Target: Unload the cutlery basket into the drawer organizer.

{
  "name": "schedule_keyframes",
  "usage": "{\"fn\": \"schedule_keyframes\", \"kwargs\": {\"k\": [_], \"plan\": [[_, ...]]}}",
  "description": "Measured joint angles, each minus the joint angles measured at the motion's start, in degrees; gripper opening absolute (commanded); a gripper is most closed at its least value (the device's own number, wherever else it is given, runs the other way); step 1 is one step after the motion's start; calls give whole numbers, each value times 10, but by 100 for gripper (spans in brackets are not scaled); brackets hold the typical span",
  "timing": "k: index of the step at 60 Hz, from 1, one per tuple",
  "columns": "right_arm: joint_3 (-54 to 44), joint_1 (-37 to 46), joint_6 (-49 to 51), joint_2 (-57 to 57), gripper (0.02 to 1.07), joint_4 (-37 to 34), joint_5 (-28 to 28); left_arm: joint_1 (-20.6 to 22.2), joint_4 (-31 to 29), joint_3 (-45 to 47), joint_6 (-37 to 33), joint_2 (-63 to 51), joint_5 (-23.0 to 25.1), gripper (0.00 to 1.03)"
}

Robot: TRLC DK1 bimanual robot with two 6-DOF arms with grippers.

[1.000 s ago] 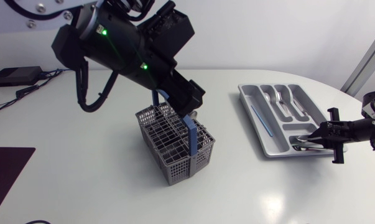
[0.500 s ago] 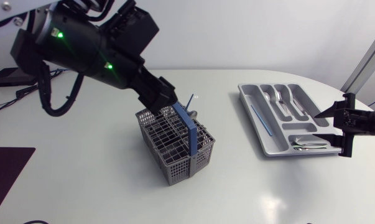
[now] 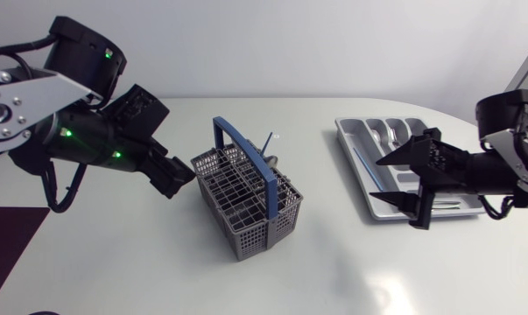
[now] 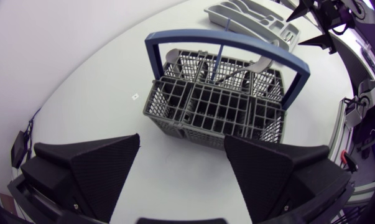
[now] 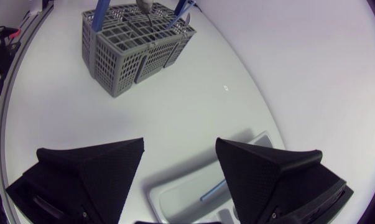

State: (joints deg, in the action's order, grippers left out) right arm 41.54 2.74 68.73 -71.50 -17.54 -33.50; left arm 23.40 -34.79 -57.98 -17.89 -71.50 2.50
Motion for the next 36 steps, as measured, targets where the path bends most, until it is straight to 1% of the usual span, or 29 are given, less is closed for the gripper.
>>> {"fn": "schedule_keyframes", "kwargs": {"k": [6, 10, 13, 18, 22, 33, 34, 36], "plan": [[-9, -57, -70, -2, 85, 36, 23, -17, 23, 31, -15, -2, 0, 93], [-10, -86, -106, -6, 77, 49, 36, -27, 39, 45, -22, -12, 0, 93], [-10, -105, -130, -12, 74, 59, 41, -33, 52, 52, -28, -24, 0, 93], [-10, -132, -162, -25, 62, 67, 54, -43, 76, 60, -32, -49, 0, 93], [-7, -153, -184, -42, 50, 71, 61, -48, 96, 63, -34, -74, 0, 92], [20, -182, -225, -91, 20, 84, 75, -46, 125, 63, -36, -131, -9, 91], [23, -184, -228, -95, 18, 85, 76, -46, 128, 63, -36, -134, -11, 91], [27, -187, -234, -100, 15, 87, 79, -46, 131, 63, -36, -142, -11, 86]]}}
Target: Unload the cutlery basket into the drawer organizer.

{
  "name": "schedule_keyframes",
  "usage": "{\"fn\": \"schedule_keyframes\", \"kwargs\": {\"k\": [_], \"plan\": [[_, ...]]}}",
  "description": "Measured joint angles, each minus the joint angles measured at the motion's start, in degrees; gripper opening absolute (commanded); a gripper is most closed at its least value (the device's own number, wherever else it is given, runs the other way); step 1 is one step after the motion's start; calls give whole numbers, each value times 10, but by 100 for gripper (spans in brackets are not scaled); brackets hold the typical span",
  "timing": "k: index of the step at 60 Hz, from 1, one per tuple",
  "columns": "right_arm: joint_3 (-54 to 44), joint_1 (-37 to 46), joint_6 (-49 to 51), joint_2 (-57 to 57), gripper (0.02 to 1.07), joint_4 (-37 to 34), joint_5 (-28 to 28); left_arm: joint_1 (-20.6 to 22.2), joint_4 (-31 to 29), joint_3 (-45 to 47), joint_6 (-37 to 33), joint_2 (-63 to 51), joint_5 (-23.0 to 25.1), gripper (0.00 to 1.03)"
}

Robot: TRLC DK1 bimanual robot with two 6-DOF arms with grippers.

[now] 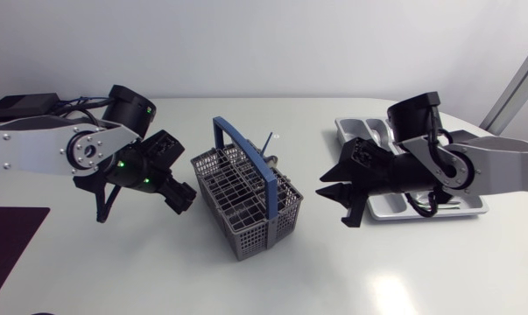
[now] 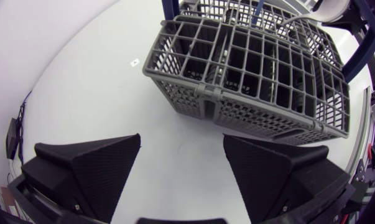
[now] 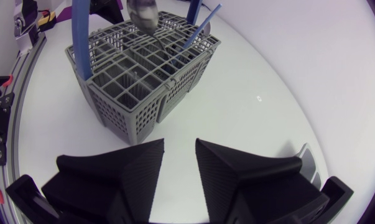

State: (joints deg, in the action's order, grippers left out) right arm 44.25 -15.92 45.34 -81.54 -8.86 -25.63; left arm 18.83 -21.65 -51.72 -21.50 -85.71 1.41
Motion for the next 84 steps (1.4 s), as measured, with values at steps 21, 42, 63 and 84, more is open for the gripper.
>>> {"fn": "schedule_keyframes", "kwargs": {"k": [21, 42, 63, 84], "plan": [[28, -36, -37, -35, 8, 2, 5, 2, 49, -23, 0, -56, 0, 32], [31, -96, -60, -35, 8, -9, 19, 3, 52, -72, 0, -101, -4, 24], [49, -185, -91, -35, 8, -33, 33, -15, 52, -165, 1, -168, -2, 24], [93, -264, -122, -59, 8, -33, 51, -31, 48, -226, 0, -205, -2, 24]]}}
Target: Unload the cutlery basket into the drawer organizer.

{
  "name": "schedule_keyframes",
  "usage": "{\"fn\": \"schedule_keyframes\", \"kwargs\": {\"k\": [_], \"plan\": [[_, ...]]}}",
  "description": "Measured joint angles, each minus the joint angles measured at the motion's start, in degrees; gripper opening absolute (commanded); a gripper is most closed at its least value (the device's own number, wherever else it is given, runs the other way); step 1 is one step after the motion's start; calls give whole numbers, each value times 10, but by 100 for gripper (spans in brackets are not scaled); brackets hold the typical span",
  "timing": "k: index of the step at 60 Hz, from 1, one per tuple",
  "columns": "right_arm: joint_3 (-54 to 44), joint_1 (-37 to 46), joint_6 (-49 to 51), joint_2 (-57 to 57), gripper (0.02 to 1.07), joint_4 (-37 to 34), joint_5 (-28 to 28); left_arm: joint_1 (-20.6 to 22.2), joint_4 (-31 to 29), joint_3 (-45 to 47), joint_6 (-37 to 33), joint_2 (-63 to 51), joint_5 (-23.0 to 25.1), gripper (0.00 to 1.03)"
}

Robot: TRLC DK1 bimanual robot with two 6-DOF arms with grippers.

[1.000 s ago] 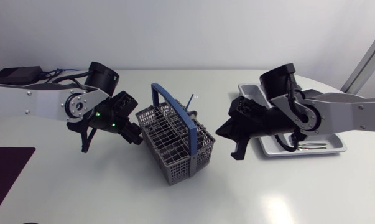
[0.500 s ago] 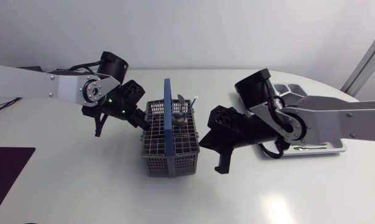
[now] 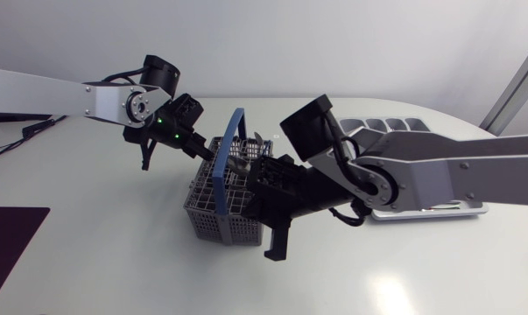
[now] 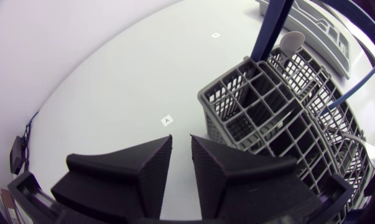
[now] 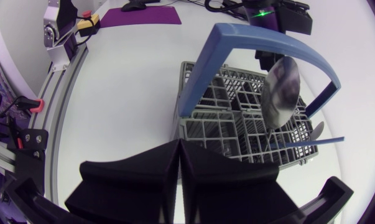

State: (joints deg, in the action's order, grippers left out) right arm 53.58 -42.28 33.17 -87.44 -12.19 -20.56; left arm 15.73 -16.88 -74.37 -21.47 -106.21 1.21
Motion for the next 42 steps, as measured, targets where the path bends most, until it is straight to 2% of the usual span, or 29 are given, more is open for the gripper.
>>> {"fn": "schedule_keyframes", "kwargs": {"k": [6, 15, 25, 36, 42], "plan": [[-1, 24, 0, 12, 8, 0, -3, -12, -9, 7, -3, 12, 1, 24], [-1, 92, 1, 45, 8, 0, -16, -26, -28, 58, -16, 104, 15, 24], [-1, 159, 5, 53, 8, 0, -37, -17, -43, 126, -33, 238, 25, 24], [-1, 194, 7, 48, 8, 7, -52, 1, -63, 200, -54, 333, 31, 24], [0, 195, 7, 41, 26, 10, -58, 5, -73, 227, -56, 362, 30, 24]]}}
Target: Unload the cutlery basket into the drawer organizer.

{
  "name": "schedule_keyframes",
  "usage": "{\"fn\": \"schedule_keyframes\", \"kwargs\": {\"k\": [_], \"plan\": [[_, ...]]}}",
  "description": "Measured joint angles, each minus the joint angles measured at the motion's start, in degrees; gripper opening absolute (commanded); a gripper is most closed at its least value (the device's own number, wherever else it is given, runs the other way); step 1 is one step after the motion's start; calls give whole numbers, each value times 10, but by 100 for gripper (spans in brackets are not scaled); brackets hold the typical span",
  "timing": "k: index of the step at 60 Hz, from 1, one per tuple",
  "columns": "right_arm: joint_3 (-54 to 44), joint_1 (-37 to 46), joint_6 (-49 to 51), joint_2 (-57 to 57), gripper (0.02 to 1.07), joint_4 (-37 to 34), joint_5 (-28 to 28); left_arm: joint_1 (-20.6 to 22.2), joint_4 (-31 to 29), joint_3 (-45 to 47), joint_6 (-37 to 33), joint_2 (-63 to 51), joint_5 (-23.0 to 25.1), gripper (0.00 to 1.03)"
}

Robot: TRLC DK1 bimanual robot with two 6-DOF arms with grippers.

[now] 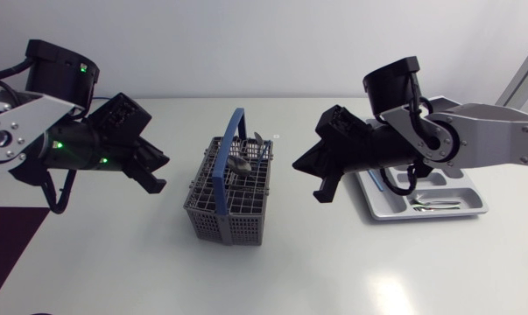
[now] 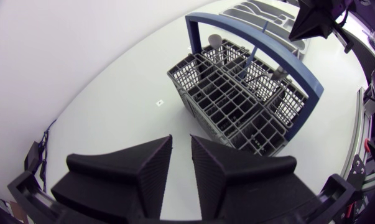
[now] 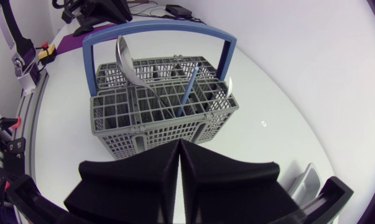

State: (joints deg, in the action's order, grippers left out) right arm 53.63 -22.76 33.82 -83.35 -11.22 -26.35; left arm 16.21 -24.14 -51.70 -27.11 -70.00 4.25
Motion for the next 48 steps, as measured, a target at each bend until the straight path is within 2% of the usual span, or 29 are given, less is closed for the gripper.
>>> {"fn": "schedule_keyframes", "kwargs": {"k": [8, 13, 32, 48], "plan": [[9, -1, -7, -16, 42, 12, -7, 1, 0, 22, -2, 15, 0, 24], [21, -2, -16, -29, 47, 23, -6, 5, 0, 26, -2, 16, 0, 24], [90, -19, -50, -86, 47, 27, -9, 35, 0, 33, 1, 42, 0, 24], [127, -35, -65, -115, 47, 27, -9, 37, 0, 45, 1, 44, 0, 23]]}}
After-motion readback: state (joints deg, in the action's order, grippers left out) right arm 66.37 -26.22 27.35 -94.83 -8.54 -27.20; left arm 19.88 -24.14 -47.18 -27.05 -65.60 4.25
